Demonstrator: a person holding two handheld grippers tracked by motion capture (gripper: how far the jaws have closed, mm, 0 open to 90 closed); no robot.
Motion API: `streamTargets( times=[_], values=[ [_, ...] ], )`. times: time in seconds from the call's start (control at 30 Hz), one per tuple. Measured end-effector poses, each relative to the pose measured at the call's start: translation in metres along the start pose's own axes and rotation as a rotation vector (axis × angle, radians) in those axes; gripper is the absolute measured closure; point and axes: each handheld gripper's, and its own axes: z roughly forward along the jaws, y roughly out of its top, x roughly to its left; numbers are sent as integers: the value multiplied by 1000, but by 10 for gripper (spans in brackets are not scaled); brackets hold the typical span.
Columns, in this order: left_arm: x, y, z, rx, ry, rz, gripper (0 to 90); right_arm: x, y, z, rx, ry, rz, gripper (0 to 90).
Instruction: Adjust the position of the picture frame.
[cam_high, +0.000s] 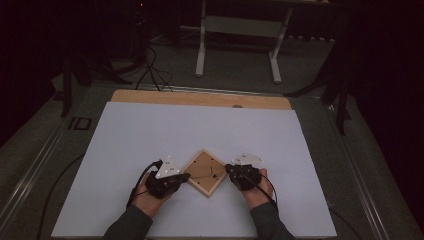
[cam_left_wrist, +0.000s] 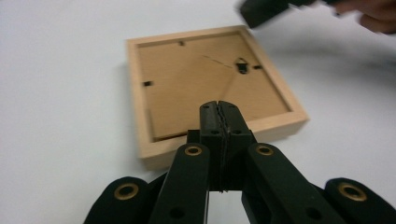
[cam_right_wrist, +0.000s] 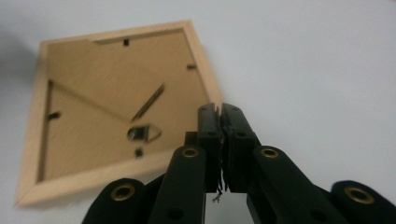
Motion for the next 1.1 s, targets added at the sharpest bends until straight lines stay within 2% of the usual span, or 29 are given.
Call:
streamTargets(
  times=[0.2,0.47,0.6,0.8,0.93,1.1],
  values=[
    [13,-3,1,19,39,-21,896,5,-17,-4,28,24,9,886],
    [24,-11,6,55,87,-40,896,18,-24,-2,71,45,-34,895],
    [30,-14,9,75,114,-66,896,21,-25,0,88,46,-50,897],
    [29,-15,16,112,114,-51,896,22,-24,1,90,46,-50,898],
    [32,-17,15,111,100,-89,897,21,-20,6,94,34,-51,899],
    [31,-17,16,115,114,-88,897,24,-12,16,112,26,-67,899]
  ],
)
